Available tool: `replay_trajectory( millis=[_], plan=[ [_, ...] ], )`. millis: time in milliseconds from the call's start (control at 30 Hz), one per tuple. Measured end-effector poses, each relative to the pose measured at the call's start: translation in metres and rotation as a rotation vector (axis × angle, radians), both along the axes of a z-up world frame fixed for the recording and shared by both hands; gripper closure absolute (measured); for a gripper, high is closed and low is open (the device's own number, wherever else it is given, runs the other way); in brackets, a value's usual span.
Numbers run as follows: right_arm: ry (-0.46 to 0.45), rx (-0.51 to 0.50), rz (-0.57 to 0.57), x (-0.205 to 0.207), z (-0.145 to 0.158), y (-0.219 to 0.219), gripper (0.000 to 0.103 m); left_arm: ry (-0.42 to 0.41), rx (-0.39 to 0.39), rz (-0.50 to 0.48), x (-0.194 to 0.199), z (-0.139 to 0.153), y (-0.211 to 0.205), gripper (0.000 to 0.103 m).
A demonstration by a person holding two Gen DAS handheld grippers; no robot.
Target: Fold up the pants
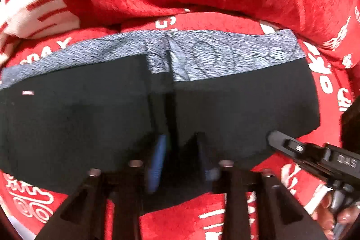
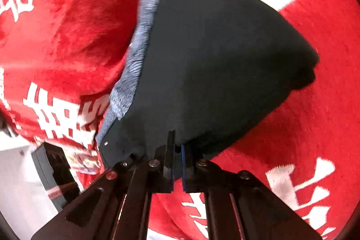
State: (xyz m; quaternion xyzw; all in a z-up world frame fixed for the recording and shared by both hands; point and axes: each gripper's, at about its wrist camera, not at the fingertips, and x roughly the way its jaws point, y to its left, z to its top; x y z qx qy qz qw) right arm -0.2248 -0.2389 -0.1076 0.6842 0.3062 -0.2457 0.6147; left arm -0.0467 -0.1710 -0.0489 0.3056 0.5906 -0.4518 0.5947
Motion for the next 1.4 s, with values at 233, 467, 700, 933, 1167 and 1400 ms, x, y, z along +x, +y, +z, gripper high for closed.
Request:
replay_trajectory(
  millis=[233, 467, 700, 933, 1167, 1400],
  plan=[
    [0.004, -0.134, 0.245, 0.004, 0.055, -0.009, 0.080, -0.068, -0.064, 0.023, 0.018, 0.040, -0.003, 0.029],
    [0.121, -0.305, 0.088, -0.032, 0.069, -0.090, 0.061, -0.083, -0.077, 0.007, 0.003, 0.033, -0.060, 0.029],
    [0.145, -0.155, 0.057, -0.037, 0.006, -0.146, 0.063, -0.120, -0.035, -0.004, -0.018, 0.004, -0.092, 0.029],
    [0.325, -0.299, 0.265, 0.005, 0.016, -0.132, 0.065, -0.101, 0.044, 0.030, -0.007, -0.023, -0.058, 0.022],
    [0.465, -0.462, 0.387, 0.021, 0.044, -0.110, 0.061, -0.113, 0.072, 0.042, -0.001, -0.020, -0.047, 0.021],
    [0.449, -0.544, 0.417, 0.009, 0.082, -0.070, 0.061, -0.147, 0.107, 0.070, 0.004, -0.011, -0.033, 0.021]
  ],
)
